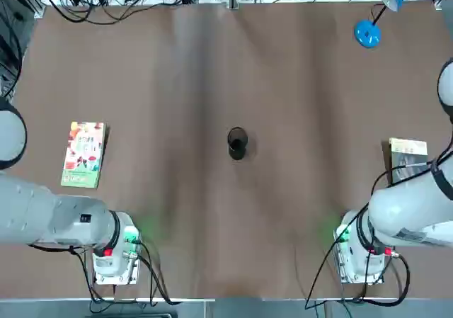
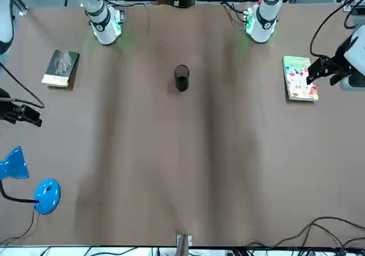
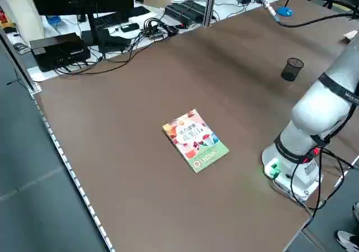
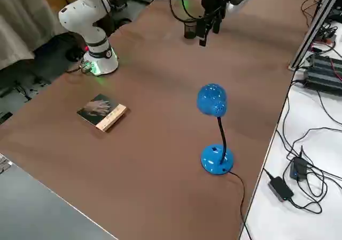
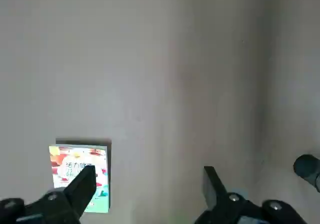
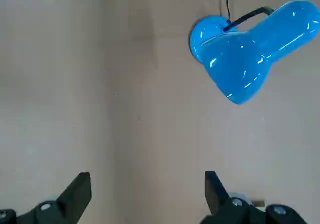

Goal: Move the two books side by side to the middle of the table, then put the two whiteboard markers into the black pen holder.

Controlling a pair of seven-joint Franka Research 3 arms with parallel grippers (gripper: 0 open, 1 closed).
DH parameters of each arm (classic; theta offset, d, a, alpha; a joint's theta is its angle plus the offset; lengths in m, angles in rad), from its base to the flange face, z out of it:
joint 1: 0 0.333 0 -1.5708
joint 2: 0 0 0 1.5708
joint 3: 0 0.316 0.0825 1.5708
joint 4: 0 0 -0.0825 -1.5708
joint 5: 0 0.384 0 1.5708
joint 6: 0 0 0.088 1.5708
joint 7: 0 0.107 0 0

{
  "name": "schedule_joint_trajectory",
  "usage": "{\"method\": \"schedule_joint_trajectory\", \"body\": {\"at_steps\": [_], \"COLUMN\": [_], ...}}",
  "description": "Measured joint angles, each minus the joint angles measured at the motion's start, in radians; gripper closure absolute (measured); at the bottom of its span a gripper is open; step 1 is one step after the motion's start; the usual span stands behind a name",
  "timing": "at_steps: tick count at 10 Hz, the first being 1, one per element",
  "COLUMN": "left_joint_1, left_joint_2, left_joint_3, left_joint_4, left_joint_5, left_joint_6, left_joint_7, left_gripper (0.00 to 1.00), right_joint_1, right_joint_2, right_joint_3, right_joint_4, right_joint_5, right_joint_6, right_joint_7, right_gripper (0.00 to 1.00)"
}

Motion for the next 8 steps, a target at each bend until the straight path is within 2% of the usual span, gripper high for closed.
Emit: {"method": "schedule_joint_trajectory", "body": {"at_steps": [4, 6, 8], "left_joint_1": [0.003, 0.008, 0.013], "left_joint_2": [0.0, 0.0, -0.002], "left_joint_3": [0.024, 0.102, 0.243], "left_joint_4": [-0.007, -0.009, -0.034], "left_joint_5": [0.001, 0.001, -0.044], "left_joint_6": [0.005, -0.008, -0.032], "left_joint_7": [-0.002, 0.002, 0.095], "left_gripper": [0.04, 0.06, 0.07], "right_joint_1": [0.001, 0.003, 0.008], "right_joint_2": [0.0, 0.0, 0.002], "right_joint_3": [0.0, 0.002, 0.006], "right_joint_4": [0.0, 0.0, -0.002], "right_joint_5": [0.001, 0.002, 0.004], "right_joint_6": [0.0, 0.0, -0.005], "right_joint_7": [0.0, 0.0, -0.005], "right_gripper": [0.0, 0.0, 0.0]}}
